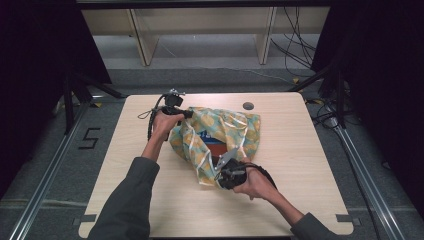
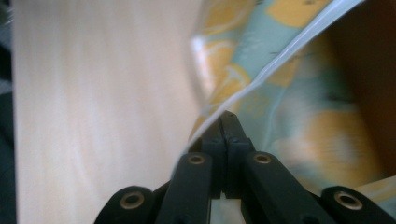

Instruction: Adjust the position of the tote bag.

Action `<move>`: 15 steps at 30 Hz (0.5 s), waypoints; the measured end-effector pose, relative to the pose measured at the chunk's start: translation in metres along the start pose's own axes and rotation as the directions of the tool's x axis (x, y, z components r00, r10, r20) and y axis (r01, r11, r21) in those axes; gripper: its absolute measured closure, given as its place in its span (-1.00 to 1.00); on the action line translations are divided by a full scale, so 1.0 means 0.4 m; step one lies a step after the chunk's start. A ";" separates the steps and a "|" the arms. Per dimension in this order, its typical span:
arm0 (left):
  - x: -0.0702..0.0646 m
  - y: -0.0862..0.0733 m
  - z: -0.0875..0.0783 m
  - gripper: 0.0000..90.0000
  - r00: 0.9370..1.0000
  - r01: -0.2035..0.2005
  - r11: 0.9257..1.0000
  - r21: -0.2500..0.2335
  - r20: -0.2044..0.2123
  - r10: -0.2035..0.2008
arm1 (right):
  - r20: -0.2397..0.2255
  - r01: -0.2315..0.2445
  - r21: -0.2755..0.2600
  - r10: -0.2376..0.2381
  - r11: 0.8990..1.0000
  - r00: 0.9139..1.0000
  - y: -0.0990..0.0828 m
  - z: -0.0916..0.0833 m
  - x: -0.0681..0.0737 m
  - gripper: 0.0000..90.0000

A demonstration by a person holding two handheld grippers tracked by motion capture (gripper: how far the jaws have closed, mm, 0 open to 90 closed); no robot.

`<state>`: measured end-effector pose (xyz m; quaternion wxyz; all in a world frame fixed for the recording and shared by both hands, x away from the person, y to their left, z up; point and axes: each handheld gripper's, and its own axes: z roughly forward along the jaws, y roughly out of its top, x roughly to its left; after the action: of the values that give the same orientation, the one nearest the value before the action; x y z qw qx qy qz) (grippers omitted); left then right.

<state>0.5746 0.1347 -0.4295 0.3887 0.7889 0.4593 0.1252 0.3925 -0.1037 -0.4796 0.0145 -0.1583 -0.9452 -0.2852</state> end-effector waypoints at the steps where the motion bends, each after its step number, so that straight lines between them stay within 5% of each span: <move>1: 0.003 -0.001 0.002 0.97 1.000 0.000 1.000 0.003 -0.002 0.000 | -0.015 0.001 0.023 -0.001 1.000 1.000 -0.003 0.006 0.014 1.00; 3: 0.006 -0.001 0.005 0.97 1.000 0.006 1.000 -0.004 -0.009 -0.006 | -0.026 0.038 0.020 -0.038 0.999 0.999 0.001 0.004 0.023 1.00; 7: -0.002 -0.002 0.004 0.95 1.000 0.000 1.000 -0.006 -0.004 0.000 | 0.043 0.003 -0.098 0.001 0.995 0.999 0.040 -0.075 -0.003 1.00; 9: -0.016 0.001 -0.001 0.73 1.000 -0.010 1.000 -0.008 0.016 0.010 | 0.139 0.011 -0.157 0.011 0.987 0.990 0.070 -0.124 -0.029 1.00; 10: -0.026 0.003 -0.007 0.60 0.999 -0.028 1.000 -0.011 0.014 0.029 | 0.199 -0.015 -0.170 0.050 0.985 0.979 0.087 -0.148 -0.049 1.00; 13: -0.061 0.012 -0.033 0.47 0.991 -0.134 0.991 -0.001 -0.017 0.134 | 0.245 -0.055 -0.167 0.095 0.984 0.965 0.121 -0.168 -0.101 1.00; 15: -0.079 0.017 -0.064 0.39 0.990 -0.143 0.989 -0.041 -0.012 0.143 | 0.280 -0.040 -0.154 0.082 0.987 0.957 0.141 -0.151 -0.138 1.00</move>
<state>0.5472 0.1197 -0.4024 0.3930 0.8109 0.4005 0.1659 0.4585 -0.1083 -0.4053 -0.1248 -0.2274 -0.9085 -0.3276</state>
